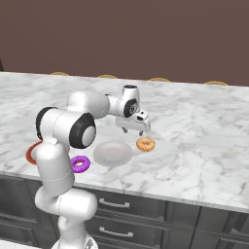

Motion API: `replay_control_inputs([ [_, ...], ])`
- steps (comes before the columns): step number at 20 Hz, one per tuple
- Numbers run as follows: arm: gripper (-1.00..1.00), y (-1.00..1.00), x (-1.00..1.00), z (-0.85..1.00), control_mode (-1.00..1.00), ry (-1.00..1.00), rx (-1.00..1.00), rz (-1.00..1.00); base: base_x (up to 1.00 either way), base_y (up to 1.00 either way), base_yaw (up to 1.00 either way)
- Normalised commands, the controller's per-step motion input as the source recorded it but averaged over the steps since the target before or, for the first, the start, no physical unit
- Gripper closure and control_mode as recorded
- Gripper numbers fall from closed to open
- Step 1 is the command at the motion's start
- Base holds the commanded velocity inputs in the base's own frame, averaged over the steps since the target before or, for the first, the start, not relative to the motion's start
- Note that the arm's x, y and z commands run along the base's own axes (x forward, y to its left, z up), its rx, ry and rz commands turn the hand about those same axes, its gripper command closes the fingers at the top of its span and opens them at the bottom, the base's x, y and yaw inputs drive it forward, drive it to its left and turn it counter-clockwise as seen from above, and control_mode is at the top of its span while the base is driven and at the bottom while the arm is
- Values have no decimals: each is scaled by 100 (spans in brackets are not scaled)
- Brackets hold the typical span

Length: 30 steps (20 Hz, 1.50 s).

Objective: Place the pastries on the plates.

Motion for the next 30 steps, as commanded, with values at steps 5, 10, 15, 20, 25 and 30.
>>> replay_control_inputs([
  [5,-100,-6,8,-27,-100,0,0,0,0,0,0],
  [10,-100,-6,0,-26,-100,0,0,0,0,0,0],
  [15,-100,-5,3,-23,-100,0,0,0,0,0,0],
  [20,-100,-9,8,-19,-100,1,0,0,0,0,0],
  [25,-100,-7,20,-15,-100,4,0,0,0,0,0],
  [30,-100,0,18,-18,-100,5,0,0,0,0,0],
])
